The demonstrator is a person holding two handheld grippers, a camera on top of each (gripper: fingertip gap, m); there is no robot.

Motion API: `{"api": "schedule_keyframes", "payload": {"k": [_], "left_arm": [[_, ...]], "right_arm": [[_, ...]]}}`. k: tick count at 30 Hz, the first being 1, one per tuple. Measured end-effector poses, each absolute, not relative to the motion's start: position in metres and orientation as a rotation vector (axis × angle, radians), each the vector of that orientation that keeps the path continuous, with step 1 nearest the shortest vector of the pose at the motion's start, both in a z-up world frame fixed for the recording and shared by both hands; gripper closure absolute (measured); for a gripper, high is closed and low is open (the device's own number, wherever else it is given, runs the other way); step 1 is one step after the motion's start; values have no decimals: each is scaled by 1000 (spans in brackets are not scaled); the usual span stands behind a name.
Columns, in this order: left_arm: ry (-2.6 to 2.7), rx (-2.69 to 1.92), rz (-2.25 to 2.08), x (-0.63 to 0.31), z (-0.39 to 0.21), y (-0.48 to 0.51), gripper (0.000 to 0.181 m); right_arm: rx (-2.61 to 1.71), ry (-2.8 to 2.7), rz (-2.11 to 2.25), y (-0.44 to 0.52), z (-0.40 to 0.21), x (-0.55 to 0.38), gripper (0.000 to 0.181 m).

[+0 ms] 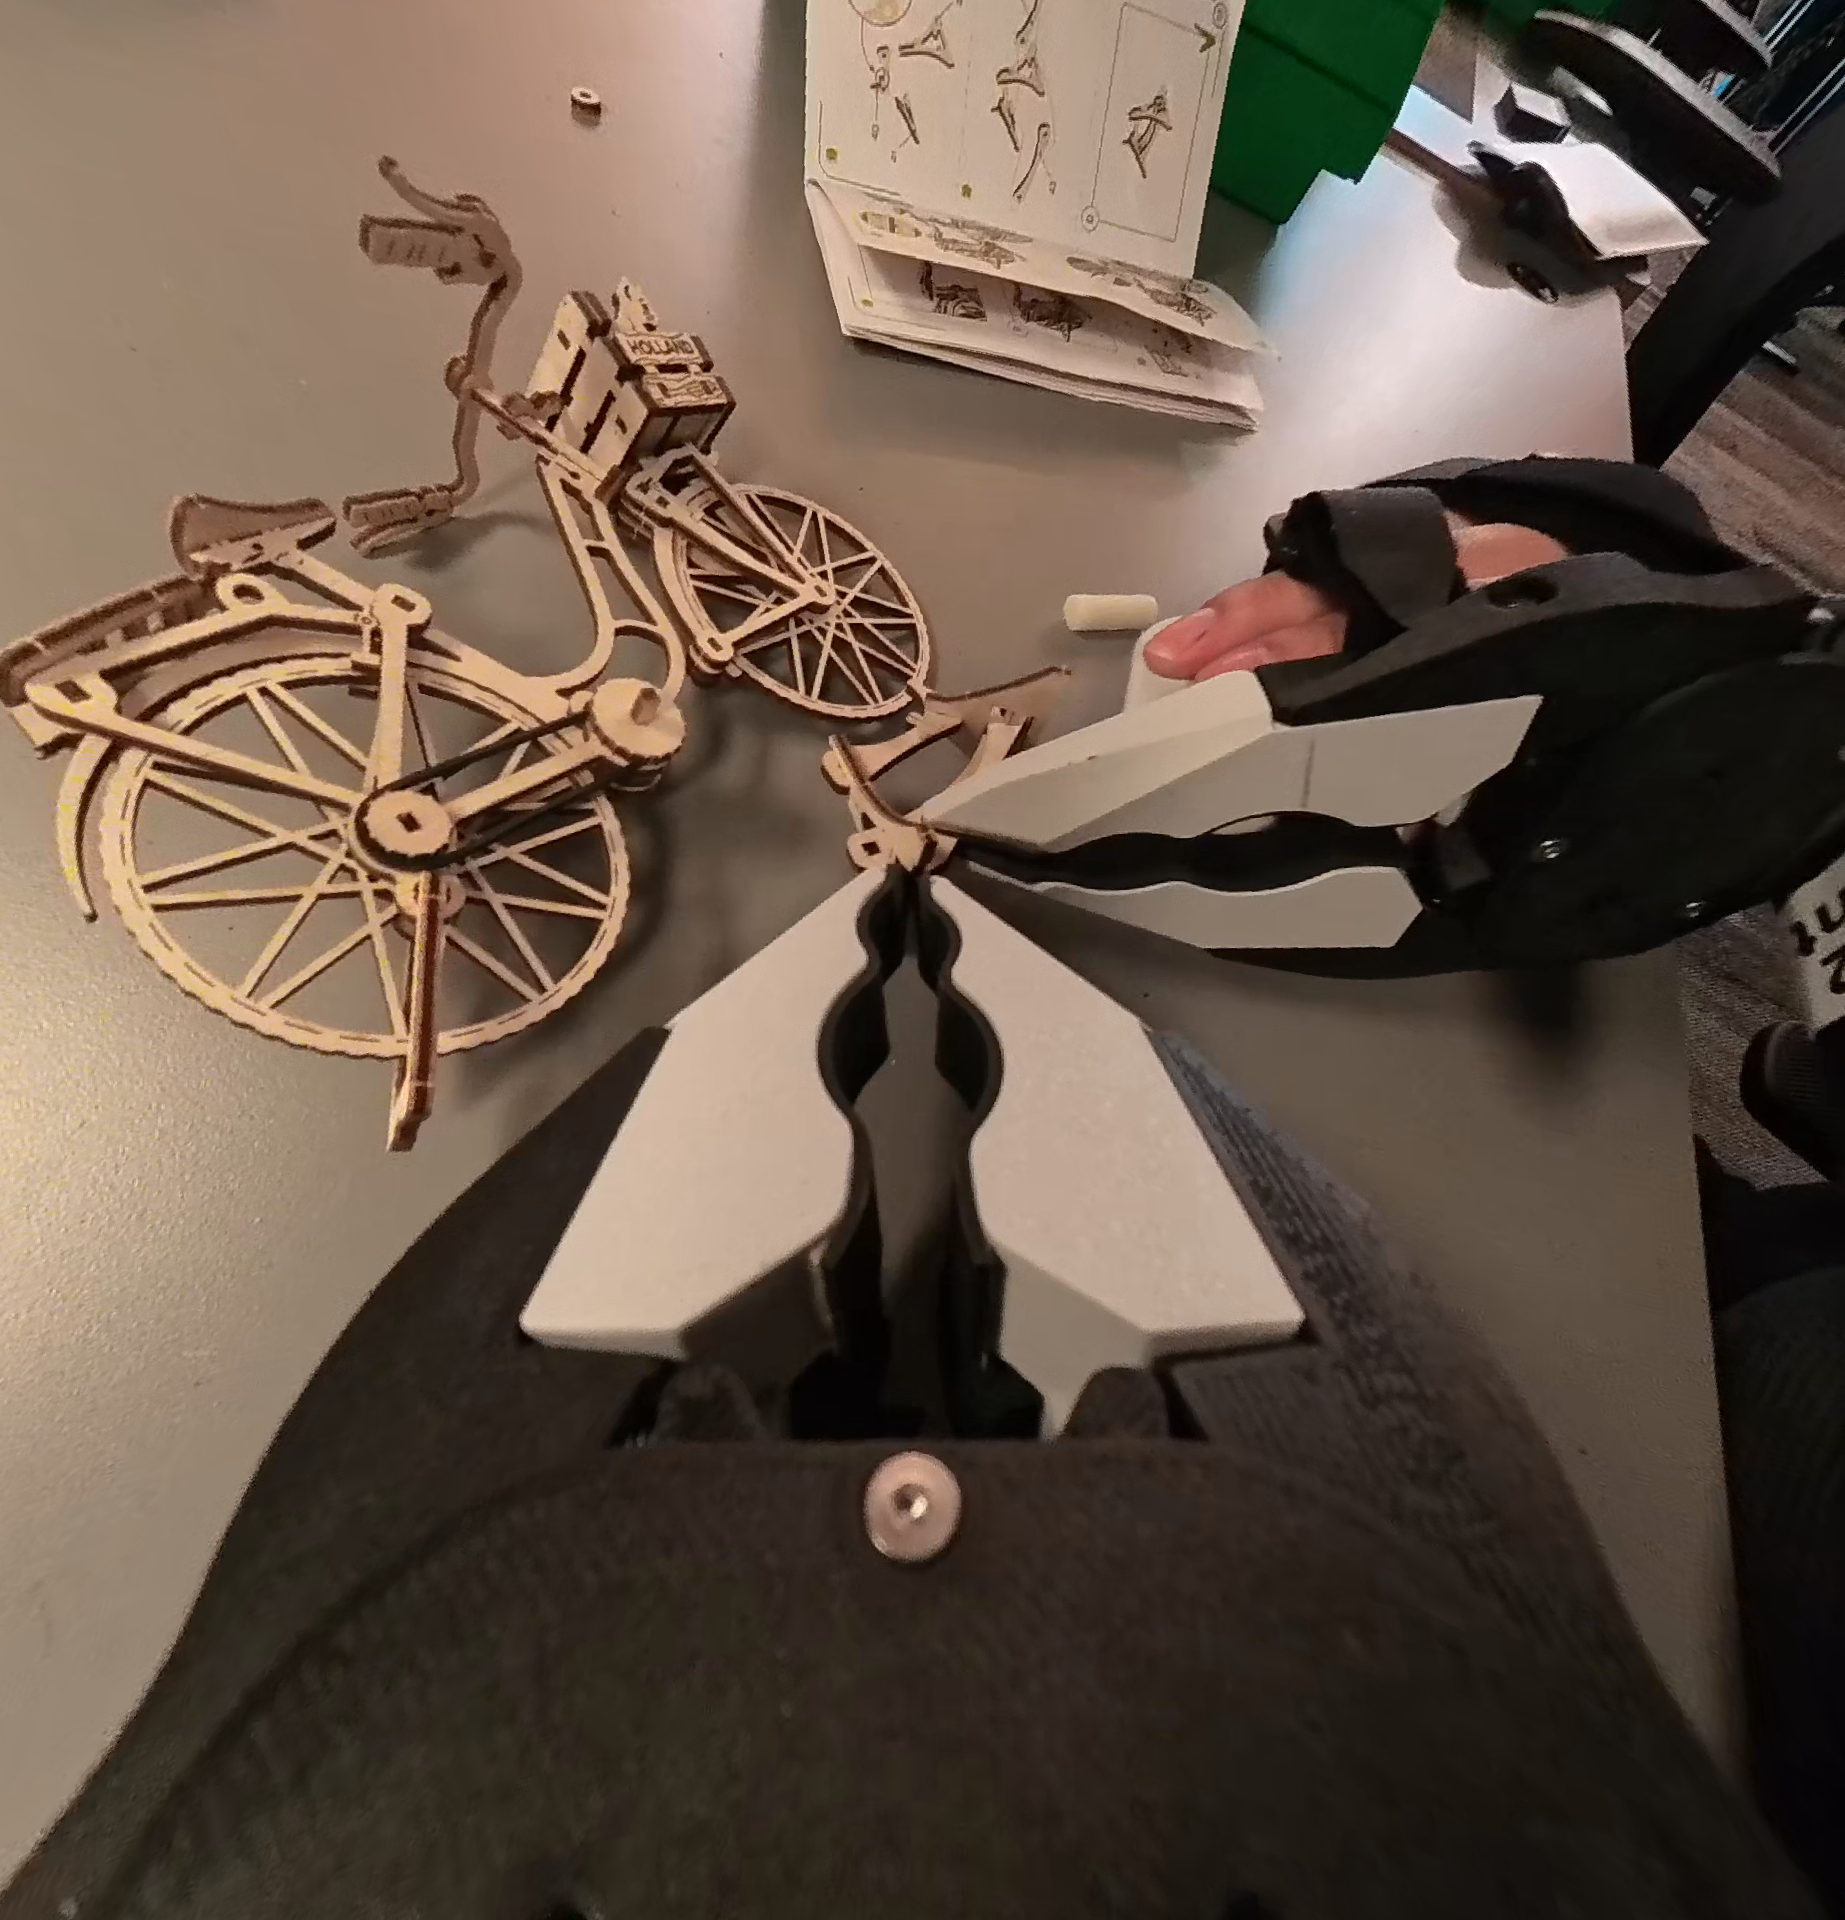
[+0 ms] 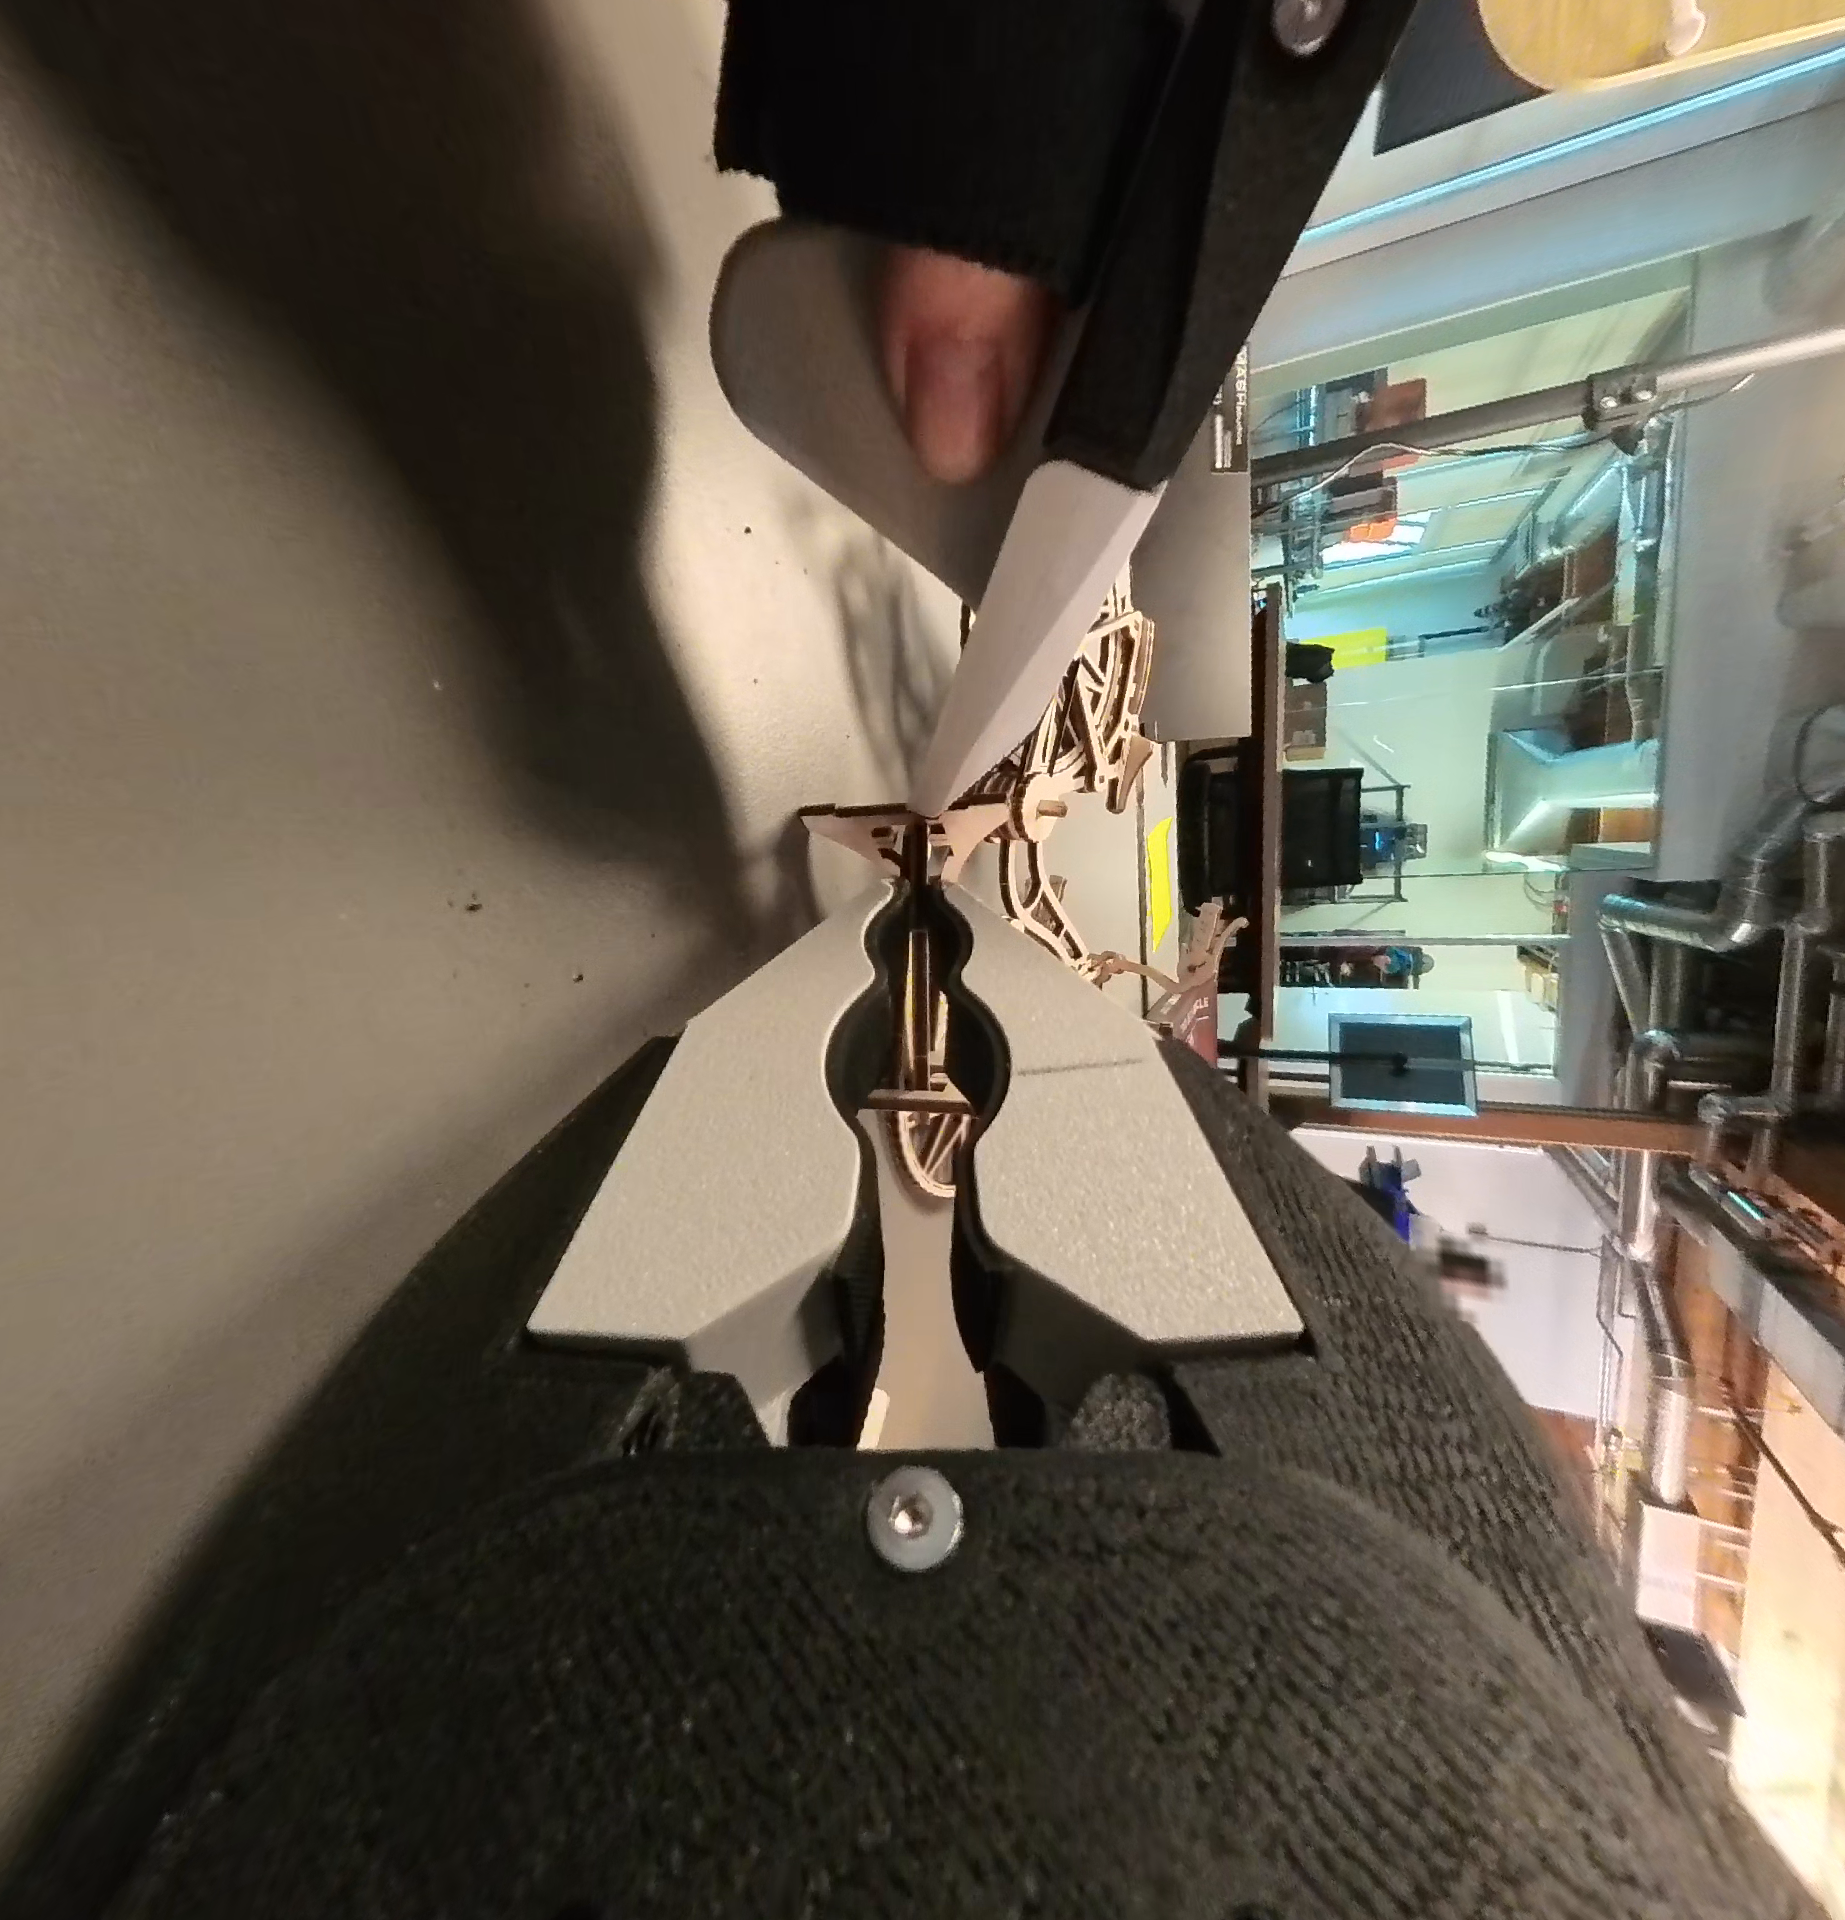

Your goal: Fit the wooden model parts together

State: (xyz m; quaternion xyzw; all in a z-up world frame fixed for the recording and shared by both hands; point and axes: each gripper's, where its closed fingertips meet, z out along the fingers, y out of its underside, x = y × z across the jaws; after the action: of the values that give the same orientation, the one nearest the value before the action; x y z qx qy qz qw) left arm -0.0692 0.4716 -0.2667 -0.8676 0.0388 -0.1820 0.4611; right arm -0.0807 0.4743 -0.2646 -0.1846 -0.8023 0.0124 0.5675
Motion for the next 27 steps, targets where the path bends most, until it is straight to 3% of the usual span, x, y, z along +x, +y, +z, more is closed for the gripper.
{"api": "schedule_keyframes", "payload": {"k": [20, 27], "left_arm": [[98, -2106, -480, -66, -264, 471, 181], [134, -2090, -463, -62, -261, 469, 166]], "right_arm": [[-424, -1866, 6, 477, -263, -80, 181], [-417, -1870, -14, 478, -264, -80, 181]]}}
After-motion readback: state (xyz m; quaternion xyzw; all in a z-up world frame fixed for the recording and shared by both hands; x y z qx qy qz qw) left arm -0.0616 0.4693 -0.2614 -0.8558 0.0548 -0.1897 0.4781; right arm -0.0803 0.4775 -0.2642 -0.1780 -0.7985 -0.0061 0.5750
